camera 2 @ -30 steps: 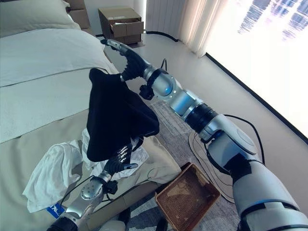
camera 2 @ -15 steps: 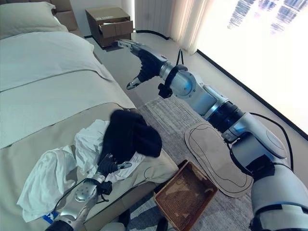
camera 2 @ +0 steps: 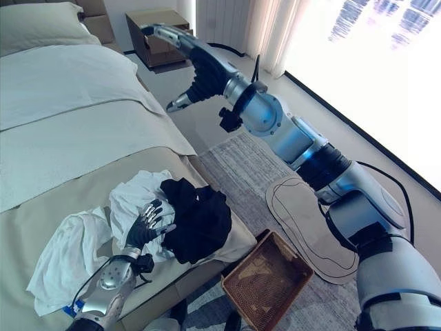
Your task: Pick up clothes into the bucket
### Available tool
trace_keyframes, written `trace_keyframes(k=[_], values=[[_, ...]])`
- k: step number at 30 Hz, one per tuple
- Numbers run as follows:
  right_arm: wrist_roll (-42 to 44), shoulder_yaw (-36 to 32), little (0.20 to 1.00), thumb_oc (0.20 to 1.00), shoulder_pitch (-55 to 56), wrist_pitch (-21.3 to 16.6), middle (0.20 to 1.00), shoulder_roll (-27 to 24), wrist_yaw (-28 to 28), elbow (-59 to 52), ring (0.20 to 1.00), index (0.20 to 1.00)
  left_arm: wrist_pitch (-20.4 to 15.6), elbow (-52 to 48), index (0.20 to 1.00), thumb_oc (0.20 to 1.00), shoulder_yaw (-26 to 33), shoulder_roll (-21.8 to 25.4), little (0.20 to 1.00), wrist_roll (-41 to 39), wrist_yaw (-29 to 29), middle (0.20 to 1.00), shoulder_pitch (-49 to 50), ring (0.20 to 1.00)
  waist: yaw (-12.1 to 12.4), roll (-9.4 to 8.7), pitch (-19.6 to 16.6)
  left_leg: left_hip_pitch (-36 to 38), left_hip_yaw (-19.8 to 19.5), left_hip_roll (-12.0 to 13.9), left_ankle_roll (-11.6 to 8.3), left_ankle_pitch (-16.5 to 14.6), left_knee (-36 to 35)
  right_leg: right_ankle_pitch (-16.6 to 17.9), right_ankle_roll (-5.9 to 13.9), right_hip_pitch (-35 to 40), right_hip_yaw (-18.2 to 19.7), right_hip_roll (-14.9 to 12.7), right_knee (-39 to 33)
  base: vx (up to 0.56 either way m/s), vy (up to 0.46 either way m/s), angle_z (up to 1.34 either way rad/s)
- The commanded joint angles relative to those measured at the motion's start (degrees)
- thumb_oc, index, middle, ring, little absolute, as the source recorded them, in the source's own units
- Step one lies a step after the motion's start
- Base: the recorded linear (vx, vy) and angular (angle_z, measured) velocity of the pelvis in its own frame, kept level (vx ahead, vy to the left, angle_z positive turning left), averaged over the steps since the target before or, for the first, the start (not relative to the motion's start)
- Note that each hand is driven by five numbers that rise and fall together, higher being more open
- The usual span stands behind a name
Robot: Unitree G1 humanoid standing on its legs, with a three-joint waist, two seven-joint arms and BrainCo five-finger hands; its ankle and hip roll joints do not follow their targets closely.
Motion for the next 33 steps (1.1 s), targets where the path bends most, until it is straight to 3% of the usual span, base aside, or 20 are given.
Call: trace_keyframes(k=[1, 6, 14, 18, 19, 26, 33], values=[[4.1, -5.2, 1.000, 1.000, 2.1, -3.4, 1.000, -2.4, -3.7, -3.1, 1.000, 1.000, -3.6, -3.9, 1.000, 1.000, -0.5, 2.4, 1.000, 4.6, 1.0, 1.000, -0.5, 1.000, 1.3, -2.21, -2.5, -0.7, -0.2, 3.8, -0.24, -3.6, 2.3, 6.6, 5.50, -3.1, -0.9, -7.4, 1.5, 0.00, 0.000, 0.00], [4.2, -15.3, 1.000, 1.000, 17.6, -4.6, 1.000, -2.4, -5.0, -8.7, 1.000, 1.000, -3.2, -1.8, 1.000, 1.000, -1.5, 6.2, 1.000, 22.4, 5.0, 1.000, -3.1, 1.000, -0.2, -1.16, -2.3, -0.2, 0.3, 3.8, -0.04, -4.0, 2.2, 6.3, 5.68, -3.3, -0.2, -7.4, 1.7, 0.00, 0.000, 0.00], [6.3, -26.8, 1.000, 1.000, 44.0, -6.7, 1.000, 1.9, -4.7, -11.7, 1.000, 1.000, -4.0, 2.3, 1.000, 1.000, -2.2, 11.3, 1.000, 36.4, 8.8, 1.000, -9.4, 1.000, -3.1, 0.41, -1.2, -0.3, 1.2, 3.6, 0.26, -5.3, 3.9, 5.2, 6.10, -4.0, 0.8, -8.0, 3.5, 0.01, 0.029, -0.06], [4.8, -31.6, 1.000, 1.000, 55.5, -7.2, 1.000, 3.0, -4.6, -11.3, 1.000, 1.000, -3.1, 4.9, 1.000, 1.000, -3.7, 13.8, 1.000, 44.1, 11.8, 1.000, -13.9, 1.000, -5.1, 0.81, 1.4, -1.8, 1.5, 3.4, 0.73, -6.7, 7.5, 4.0, 6.20, -5.3, 1.7, -8.5, 6.2, -0.07, 0.024, -0.12], [3.6, -33.3, 1.000, 1.000, 59.7, -7.3, 1.000, 3.3, -5.2, -10.0, 1.000, 1.000, -2.5, 5.5, 1.000, 1.000, -4.6, 14.9, 1.000, 47.3, 13.2, 1.000, -16.8, 1.000, -6.1, 0.92, 4.0, -4.1, 1.4, 3.1, 0.93, -7.2, 10.2, 3.5, 6.15, -7.1, 2.2, -8.9, 8.4, -0.21, 0.028, -0.13], [1.2, -36.4, 1.000, 1.000, 66.2, -8.3, 1.000, 4.0, -6.6, -6.9, 1.000, 1.000, -0.4, 7.9, 1.000, 1.000, -8.6, 17.9, 1.000, 54.6, 17.4, 1.000, -26.4, 1.000, -9.4, 1.44, 11.1, -14.7, 1.6, 3.6, 1.31, -8.4, 20.0, 2.6, 5.56, -17.5, 4.5, -10.3, 16.1, -0.17, 0.033, -0.09], [2.3, -36.0, 1.000, 1.000, 65.4, -8.2, 1.000, 5.7, -8.9, 0.4, 1.000, 1.000, 4.1, 12.5, 1.000, 1.000, -10.3, 17.8, 1.000, 57.6, 19.0, 1.000, -31.7, 1.000, -11.4, 2.02, 12.6, -26.8, 1.4, 3.7, 1.76, -10.9, 30.5, 0.5, 4.66, -29.2, 6.6, -10.0, 24.6, -0.10, 0.020, -0.06]])
